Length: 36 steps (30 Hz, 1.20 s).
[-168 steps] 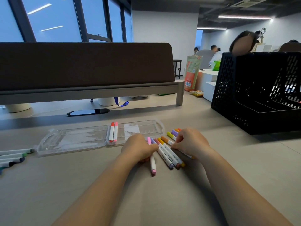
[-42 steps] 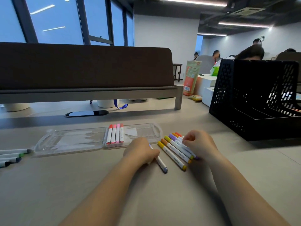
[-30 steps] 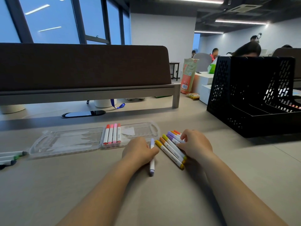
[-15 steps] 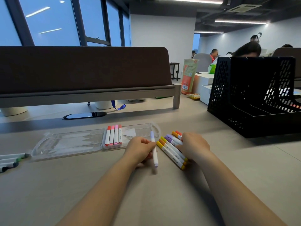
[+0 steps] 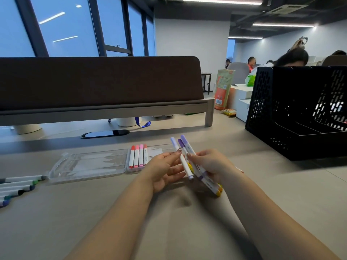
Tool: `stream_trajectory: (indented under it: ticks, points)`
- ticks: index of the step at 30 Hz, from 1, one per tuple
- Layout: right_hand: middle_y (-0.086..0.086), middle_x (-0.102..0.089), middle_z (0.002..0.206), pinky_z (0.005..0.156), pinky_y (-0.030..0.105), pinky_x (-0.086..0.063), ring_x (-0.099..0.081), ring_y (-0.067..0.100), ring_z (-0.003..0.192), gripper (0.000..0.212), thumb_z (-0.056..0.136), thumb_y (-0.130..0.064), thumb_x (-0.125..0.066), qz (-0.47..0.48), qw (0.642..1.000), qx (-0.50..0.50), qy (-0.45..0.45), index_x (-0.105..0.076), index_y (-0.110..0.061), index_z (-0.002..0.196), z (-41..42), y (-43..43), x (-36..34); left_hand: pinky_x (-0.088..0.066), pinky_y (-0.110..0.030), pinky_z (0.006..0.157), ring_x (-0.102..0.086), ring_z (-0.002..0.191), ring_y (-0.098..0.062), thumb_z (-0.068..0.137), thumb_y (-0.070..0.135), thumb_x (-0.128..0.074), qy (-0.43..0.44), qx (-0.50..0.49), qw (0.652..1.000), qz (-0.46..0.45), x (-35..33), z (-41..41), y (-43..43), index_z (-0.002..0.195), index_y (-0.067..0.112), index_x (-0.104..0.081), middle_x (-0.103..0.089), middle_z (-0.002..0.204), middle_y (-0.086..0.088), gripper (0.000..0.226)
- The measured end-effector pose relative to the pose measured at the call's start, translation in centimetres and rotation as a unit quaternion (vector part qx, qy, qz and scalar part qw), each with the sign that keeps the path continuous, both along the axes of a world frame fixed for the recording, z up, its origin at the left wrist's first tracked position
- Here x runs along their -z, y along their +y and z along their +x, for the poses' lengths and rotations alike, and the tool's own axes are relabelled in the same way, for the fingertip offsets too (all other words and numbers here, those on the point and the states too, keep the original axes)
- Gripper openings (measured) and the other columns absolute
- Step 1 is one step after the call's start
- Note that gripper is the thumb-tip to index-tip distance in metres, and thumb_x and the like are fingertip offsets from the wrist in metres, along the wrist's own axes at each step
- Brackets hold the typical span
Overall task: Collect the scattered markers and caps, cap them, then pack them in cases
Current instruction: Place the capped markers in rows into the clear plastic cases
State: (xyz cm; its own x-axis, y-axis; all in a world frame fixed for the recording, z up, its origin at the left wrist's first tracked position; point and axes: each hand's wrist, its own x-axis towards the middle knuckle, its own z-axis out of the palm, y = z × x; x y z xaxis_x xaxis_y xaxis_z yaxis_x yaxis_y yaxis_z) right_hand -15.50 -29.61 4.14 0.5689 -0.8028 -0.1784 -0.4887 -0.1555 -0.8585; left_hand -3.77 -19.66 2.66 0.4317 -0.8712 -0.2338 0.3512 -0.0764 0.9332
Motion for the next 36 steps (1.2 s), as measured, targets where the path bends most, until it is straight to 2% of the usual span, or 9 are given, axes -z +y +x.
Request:
stream_trajectory:
  ticks: [3,6,9,15,17,21,28,33,36]
  points:
    - [0.004,-0.066,0.076,0.052,0.020,-0.050,-0.061,0.015,0.065,0.031,0.086,-0.046,-0.065,0.019,1.000,-0.009,-0.021,-0.068,-0.016,0.080,1.9,0.1,-0.2,-0.060,-0.041,0.073,-0.071,0.087,-0.031,0.091,0.023,-0.058,0.001,-0.006,1.000,-0.005,-0.2,0.8,0.6,0.109,0.005,-0.062,-0.072,0.098,-0.018,0.025]
    - [0.006,-0.069,0.073,0.069,0.031,-0.055,-0.065,0.021,0.068,0.033,0.083,-0.042,-0.071,0.037,0.998,-0.020,-0.043,-0.071,-0.009,0.081,4.1,0.0,-0.1,-0.060,-0.039,0.067,-0.071,0.083,-0.031,0.092,0.022,-0.058,0.019,-0.031,0.999,-0.009,-0.2,2.3,1.0,0.107,0.005,-0.063,-0.071,0.095,-0.020,0.022]
    - [0.000,-0.061,0.050,0.051,0.024,-0.048,-0.058,0.010,0.049,0.026,0.086,-0.030,-0.071,0.059,0.994,-0.044,-0.082,-0.066,-0.007,0.075,5.9,0.2,-0.2,-0.059,-0.035,0.061,-0.070,0.078,-0.027,0.091,0.019,-0.059,0.002,-0.057,0.998,-0.004,-0.4,3.8,1.2,0.102,0.005,-0.064,-0.070,0.089,-0.017,0.019]
    - [0.003,-0.069,0.079,0.069,0.030,-0.052,-0.058,0.016,0.072,0.024,0.085,-0.037,-0.069,0.002,0.998,-0.050,-0.049,-0.067,-0.015,0.075,9.3,0.1,0.0,-0.056,-0.028,0.054,-0.070,0.068,-0.021,0.085,0.012,-0.068,-0.115,-0.121,0.985,0.044,-1.7,7.5,1.3,0.100,0.004,-0.064,-0.073,0.083,-0.013,0.017]
    - [0.002,-0.070,0.082,0.069,0.031,-0.053,-0.059,0.016,0.073,0.022,0.087,-0.035,-0.068,0.000,0.997,-0.052,-0.052,-0.065,-0.016,0.075,10.2,-0.3,0.3,-0.057,-0.028,0.057,-0.071,0.068,-0.022,0.083,0.009,-0.070,-0.163,-0.139,0.974,0.078,-2.0,8.9,1.1,0.100,0.003,-0.063,-0.072,0.086,-0.015,0.019]
    - [0.002,-0.068,0.081,0.056,0.024,-0.049,-0.057,0.015,0.069,0.021,0.088,-0.032,-0.067,0.000,0.998,-0.046,-0.053,-0.062,-0.013,0.080,11.7,-1.5,0.6,-0.059,-0.030,0.065,-0.071,0.075,-0.022,0.083,0.007,-0.070,-0.250,-0.134,0.949,0.140,-2.4,11.1,0.3,0.094,0.005,-0.061,-0.070,0.090,-0.015,0.015]
    - [0.003,-0.067,0.084,0.049,0.022,-0.044,-0.056,0.013,0.068,0.021,0.088,-0.030,-0.067,-0.015,0.998,-0.050,-0.040,-0.065,-0.009,0.091,12.8,-2.5,0.7,-0.057,-0.043,0.083,-0.071,0.084,-0.029,0.079,0.017,-0.076,-0.292,-0.128,0.924,0.212,-1.1,12.0,-2.0,0.084,0.005,-0.062,-0.071,0.090,-0.016,0.019]
    - [-0.001,-0.066,0.075,0.059,0.026,-0.050,-0.056,0.011,0.064,0.020,0.088,-0.030,-0.067,-0.039,0.998,-0.052,-0.015,-0.064,-0.011,0.084,13.5,-2.7,1.3,-0.057,-0.043,0.083,-0.071,0.083,-0.027,0.076,0.029,-0.078,-0.350,-0.123,0.895,0.247,-0.1,12.0,-2.9,0.088,0.008,-0.067,-0.072,0.087,-0.012,0.026]
    - [0.003,-0.068,0.079,0.069,0.030,-0.055,-0.058,0.014,0.066,0.022,0.087,-0.033,-0.068,-0.049,0.998,-0.050,-0.005,-0.064,-0.012,0.081,13.8,-2.7,1.6,-0.057,-0.039,0.080,-0.070,0.080,-0.025,0.076,0.033,-0.077,-0.399,-0.111,0.871,0.265,0.0,12.0,-3.3,0.092,0.011,-0.064,-0.071,0.088,-0.010,0.030]
